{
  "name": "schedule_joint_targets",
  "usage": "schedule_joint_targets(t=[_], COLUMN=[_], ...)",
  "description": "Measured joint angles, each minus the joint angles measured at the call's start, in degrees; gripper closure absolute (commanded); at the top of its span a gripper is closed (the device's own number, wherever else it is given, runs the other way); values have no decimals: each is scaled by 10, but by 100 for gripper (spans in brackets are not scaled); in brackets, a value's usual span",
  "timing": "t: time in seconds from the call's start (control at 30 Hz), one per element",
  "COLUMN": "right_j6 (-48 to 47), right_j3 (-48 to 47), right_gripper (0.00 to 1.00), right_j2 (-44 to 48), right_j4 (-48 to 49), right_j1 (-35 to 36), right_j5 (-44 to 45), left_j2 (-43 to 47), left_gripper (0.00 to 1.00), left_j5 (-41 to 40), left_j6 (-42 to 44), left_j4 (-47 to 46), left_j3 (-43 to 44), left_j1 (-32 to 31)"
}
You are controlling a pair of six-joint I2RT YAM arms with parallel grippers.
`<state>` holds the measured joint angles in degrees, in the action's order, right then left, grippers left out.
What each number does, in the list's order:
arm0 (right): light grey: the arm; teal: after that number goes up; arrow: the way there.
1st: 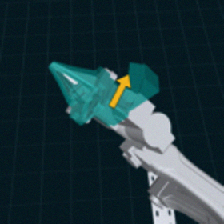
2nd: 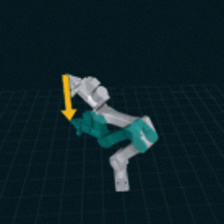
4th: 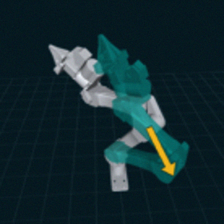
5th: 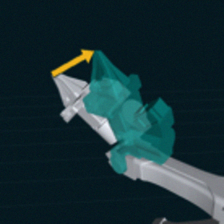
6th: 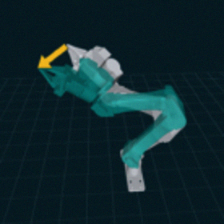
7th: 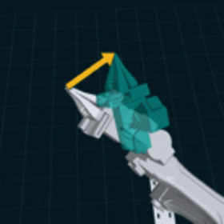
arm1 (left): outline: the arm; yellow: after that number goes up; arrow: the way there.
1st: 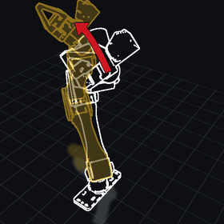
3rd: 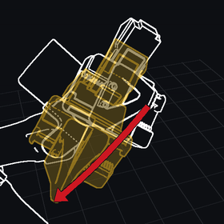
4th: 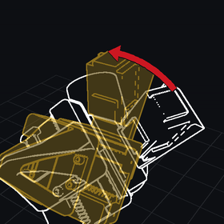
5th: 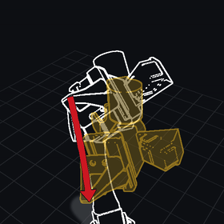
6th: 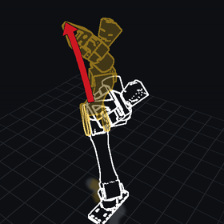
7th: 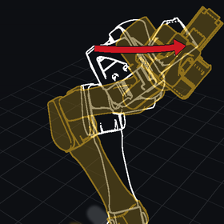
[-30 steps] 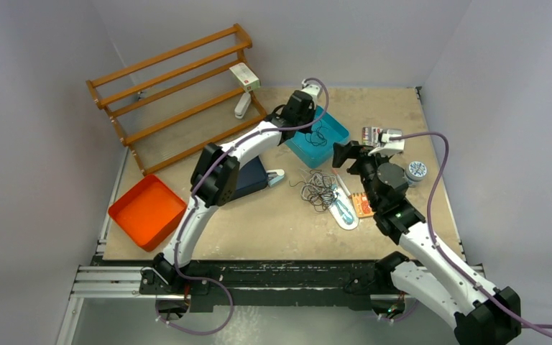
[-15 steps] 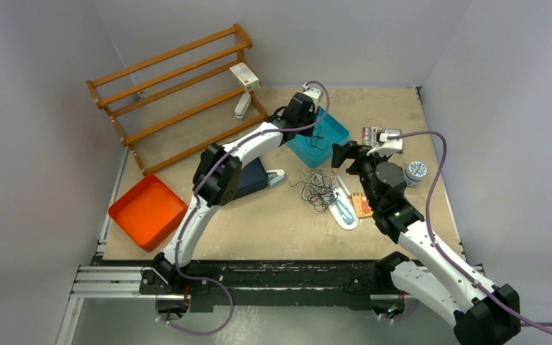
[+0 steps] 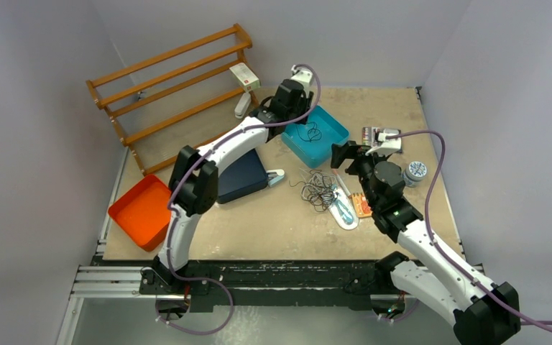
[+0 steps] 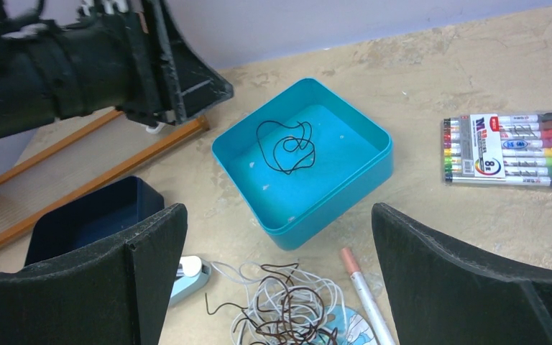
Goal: Untangle the cables
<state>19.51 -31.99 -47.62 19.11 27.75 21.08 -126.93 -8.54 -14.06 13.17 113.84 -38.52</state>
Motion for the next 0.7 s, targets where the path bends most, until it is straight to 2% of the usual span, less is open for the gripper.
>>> schedule_joint_targets(t=[0.17,0.33,0.5,0.7], right_j6=[3,4,-11,-22], right_j3=[0,-1,-18,-52], right_gripper=[1,1,2,8], right_j2=[-1,-22,-65,-121], right_j4=[-1,-7,-23,-38], right_j1=[0,0,0,0], right_j5=[4,-1,-56,-122], left_j2=[62,144,225,288], left_gripper=[64,62,62,63], left_j5=[-19,-17,1,24], left_j6=[-11,-35,-62,-81], left_j4=[-3,-19,-24,-38], left_j3=[-60,-186,-315,-407], left_j1=[0,0,-3,-8])
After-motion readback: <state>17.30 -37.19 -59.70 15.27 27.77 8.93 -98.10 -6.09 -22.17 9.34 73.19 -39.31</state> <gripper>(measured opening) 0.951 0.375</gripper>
